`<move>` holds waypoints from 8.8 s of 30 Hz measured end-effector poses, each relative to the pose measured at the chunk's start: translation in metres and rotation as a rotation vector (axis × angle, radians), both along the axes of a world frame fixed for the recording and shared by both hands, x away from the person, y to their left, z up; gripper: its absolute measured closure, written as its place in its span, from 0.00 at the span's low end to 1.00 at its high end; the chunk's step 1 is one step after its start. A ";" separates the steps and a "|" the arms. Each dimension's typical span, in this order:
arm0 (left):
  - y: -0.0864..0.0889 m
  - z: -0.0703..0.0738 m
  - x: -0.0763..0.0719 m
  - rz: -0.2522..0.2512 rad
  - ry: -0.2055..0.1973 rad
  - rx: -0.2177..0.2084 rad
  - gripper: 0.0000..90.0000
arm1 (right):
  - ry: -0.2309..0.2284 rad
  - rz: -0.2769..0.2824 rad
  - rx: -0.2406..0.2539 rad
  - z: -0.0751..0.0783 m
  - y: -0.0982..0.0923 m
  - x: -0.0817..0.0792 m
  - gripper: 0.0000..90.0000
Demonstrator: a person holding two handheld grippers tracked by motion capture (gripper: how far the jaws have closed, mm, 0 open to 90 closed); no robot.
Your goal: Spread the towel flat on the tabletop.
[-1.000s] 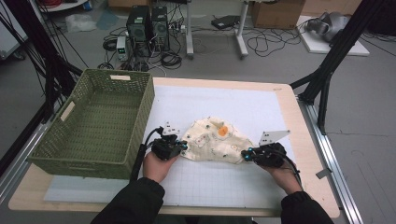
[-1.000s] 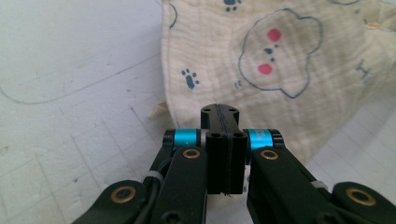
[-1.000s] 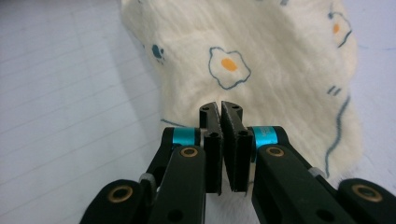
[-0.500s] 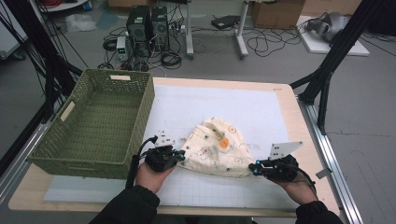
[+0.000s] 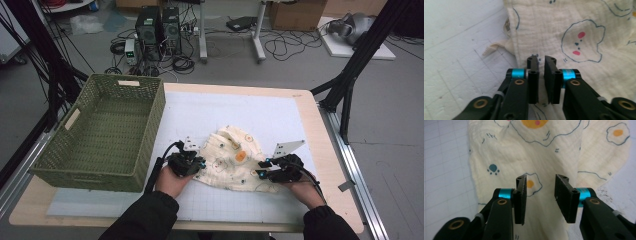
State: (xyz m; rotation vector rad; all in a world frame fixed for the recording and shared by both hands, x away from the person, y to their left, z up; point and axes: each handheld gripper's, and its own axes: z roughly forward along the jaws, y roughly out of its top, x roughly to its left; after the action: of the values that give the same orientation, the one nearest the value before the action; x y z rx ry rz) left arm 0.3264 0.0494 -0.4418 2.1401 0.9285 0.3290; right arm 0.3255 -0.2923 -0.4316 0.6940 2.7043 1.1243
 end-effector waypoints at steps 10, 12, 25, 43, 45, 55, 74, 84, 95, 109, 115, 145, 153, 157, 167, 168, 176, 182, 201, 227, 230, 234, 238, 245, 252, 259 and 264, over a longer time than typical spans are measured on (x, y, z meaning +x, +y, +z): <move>0.011 0.004 -0.019 -0.056 0.025 0.028 1.00 | 0.047 0.041 -0.003 -0.007 -0.002 -0.008 0.98; 0.016 0.004 -0.026 -0.057 0.041 0.014 1.00 | 0.052 0.045 0.000 -0.007 -0.005 -0.012 0.98; 0.014 0.030 -0.011 -0.044 -0.036 -0.090 0.85 | -0.008 -0.010 0.078 0.025 -0.012 0.004 0.77; -0.016 0.004 0.048 0.059 0.029 -0.074 0.88 | -0.019 -0.136 -0.056 -0.005 0.020 0.086 0.80; -0.016 0.005 0.047 0.054 0.025 -0.072 0.95 | -0.008 -0.136 -0.035 -0.006 0.020 0.087 0.90; 0.004 0.024 0.029 0.090 -0.038 -0.103 0.96 | -0.003 -0.125 -0.009 0.008 0.001 0.072 1.00; 0.033 0.015 0.004 0.091 0.037 -0.111 0.73 | 0.015 -0.122 0.051 0.008 -0.025 0.033 0.86; 0.018 0.032 0.034 0.133 0.050 -0.183 0.52 | -0.005 -0.173 0.040 0.007 -0.003 0.070 0.63; 0.013 0.023 0.042 0.129 0.021 -0.178 0.97 | 0.002 -0.168 -0.005 0.010 0.003 0.082 0.96; 0.012 0.018 0.046 0.171 0.020 -0.144 0.70 | -0.025 -0.251 0.046 0.022 -0.014 0.066 0.63; 0.004 0.003 0.049 0.110 0.090 -0.033 0.94 | 0.006 -0.160 -0.019 0.020 0.000 0.056 0.64; 0.008 0.016 0.060 0.174 0.040 -0.149 0.83 | 0.025 -0.224 0.046 0.015 -0.031 0.053 0.71; 0.001 -0.003 0.075 0.278 0.045 -0.127 0.77 | 0.019 -0.337 0.022 0.008 -0.022 0.096 0.71; -0.001 -0.004 0.076 0.269 0.039 -0.112 0.96 | 0.043 -0.303 -0.031 -0.004 -0.014 0.101 0.95; 0.004 0.020 0.072 0.328 -0.169 -0.133 0.72 | -0.137 -0.476 0.019 0.024 -0.029 0.094 0.60; 0.004 0.019 0.071 0.323 -0.150 -0.130 0.72 | -0.107 -0.471 0.023 0.022 -0.032 0.094 0.60; 0.009 0.020 0.051 0.248 -0.112 -0.140 0.72 | -0.028 -0.321 0.015 0.018 -0.026 0.067 0.56; 0.010 0.020 0.026 0.190 -0.097 -0.143 0.70 | -0.047 -0.195 0.049 0.016 -0.020 0.031 0.56; 0.024 0.000 -0.023 0.072 0.007 -0.016 0.97 | 0.027 -0.024 0.017 -0.010 -0.016 -0.010 0.98; 0.022 0.001 -0.047 -0.035 -0.004 -0.011 0.97 | 0.064 0.056 0.085 -0.015 -0.024 -0.033 0.98; 0.022 0.003 -0.049 -0.031 -0.025 -0.021 0.91 | 0.064 0.050 0.087 -0.014 -0.025 -0.037 0.92; 0.022 0.004 -0.047 -0.026 -0.041 -0.030 0.77 | 0.041 -0.003 0.163 -0.008 -0.028 -0.034 0.75; 0.024 0.006 -0.041 -0.030 -0.051 -0.078 0.68 | 0.019 -0.063 0.203 -0.002 -0.030 -0.028 0.67; 0.025 0.007 -0.037 -0.048 -0.050 -0.113 0.60 | -0.021 -0.129 0.232 0.004 -0.032 -0.017 0.54; 0.026 0.007 -0.037 -0.047 -0.049 -0.129 0.56 | -0.023 -0.156 0.229 0.004 -0.026 -0.014 0.44; 0.025 0.006 -0.037 -0.053 -0.045 -0.130 0.55 | -0.019 -0.142 0.193 0.001 -0.024 -0.017 0.43; 0.026 0.006 -0.037 -0.054 -0.052 -0.129 0.55 | -0.017 -0.135 0.177 -0.001 -0.023 -0.017 0.43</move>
State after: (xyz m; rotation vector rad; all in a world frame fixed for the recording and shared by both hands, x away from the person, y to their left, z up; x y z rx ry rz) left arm 0.2896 0.0751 -0.4354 2.0251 0.8380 0.2885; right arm 0.3086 -0.3154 -0.4328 0.8736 2.5219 1.3384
